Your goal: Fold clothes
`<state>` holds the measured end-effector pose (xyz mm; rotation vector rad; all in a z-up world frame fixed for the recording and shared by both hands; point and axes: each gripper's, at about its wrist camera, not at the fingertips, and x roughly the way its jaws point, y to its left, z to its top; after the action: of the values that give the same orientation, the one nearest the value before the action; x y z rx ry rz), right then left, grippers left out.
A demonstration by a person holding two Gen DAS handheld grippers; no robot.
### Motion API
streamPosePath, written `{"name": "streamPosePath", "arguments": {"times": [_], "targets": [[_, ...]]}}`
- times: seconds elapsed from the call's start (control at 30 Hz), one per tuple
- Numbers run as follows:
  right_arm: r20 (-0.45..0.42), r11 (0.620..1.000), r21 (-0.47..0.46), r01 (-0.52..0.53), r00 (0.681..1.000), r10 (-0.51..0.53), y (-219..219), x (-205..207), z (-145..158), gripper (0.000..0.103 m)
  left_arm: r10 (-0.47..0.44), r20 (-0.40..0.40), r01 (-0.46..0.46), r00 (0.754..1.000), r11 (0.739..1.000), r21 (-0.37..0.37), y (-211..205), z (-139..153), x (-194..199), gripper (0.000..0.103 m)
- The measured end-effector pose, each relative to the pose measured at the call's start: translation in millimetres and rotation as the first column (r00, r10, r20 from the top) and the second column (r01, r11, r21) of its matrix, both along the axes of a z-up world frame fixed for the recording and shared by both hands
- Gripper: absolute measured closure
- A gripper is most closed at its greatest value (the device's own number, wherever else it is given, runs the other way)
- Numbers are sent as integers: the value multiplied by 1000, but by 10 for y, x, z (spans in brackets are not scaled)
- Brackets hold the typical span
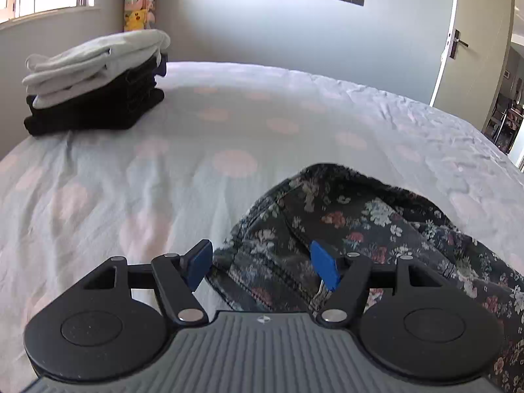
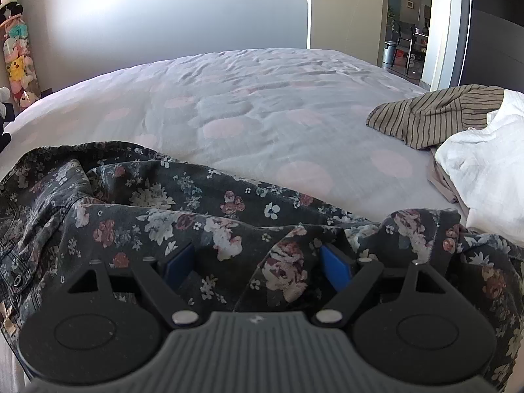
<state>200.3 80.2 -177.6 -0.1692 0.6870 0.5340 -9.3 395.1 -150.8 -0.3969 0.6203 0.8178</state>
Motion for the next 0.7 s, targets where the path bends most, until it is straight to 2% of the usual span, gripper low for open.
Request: {"name": "streamPosePath", "arguments": {"times": [0.27,0.37,0.43,0.53,0.57,0.63,0.7], "targets": [[-6,999,42,10,1000,-10,-60,23,42,18,14,16,-12,1000,993,-119,45,-158,-70,22],[-18,998,61,18,1000,-17,-87,46,47,18,65,39,-58,997,984,-166,154,-207,-91,22],[-20,997,79,22,1000,-20,-117,51,62,18,120,60,-102,991,966,-237,263,-269,-134,22],[-26,993,116,13,1000,-10,-157,87,123,18,203,94,-153,975,910,-386,439,-419,-204,22],[-29,992,128,9,1000,-5,-170,105,147,18,218,97,-160,971,896,-414,476,-462,-205,22],[-49,988,153,17,999,-10,-203,231,208,18,223,102,-160,970,891,-426,519,-516,-168,23],[-65,987,159,29,998,-19,-239,417,244,19,221,102,-160,970,896,-414,526,-540,-115,32]]}}
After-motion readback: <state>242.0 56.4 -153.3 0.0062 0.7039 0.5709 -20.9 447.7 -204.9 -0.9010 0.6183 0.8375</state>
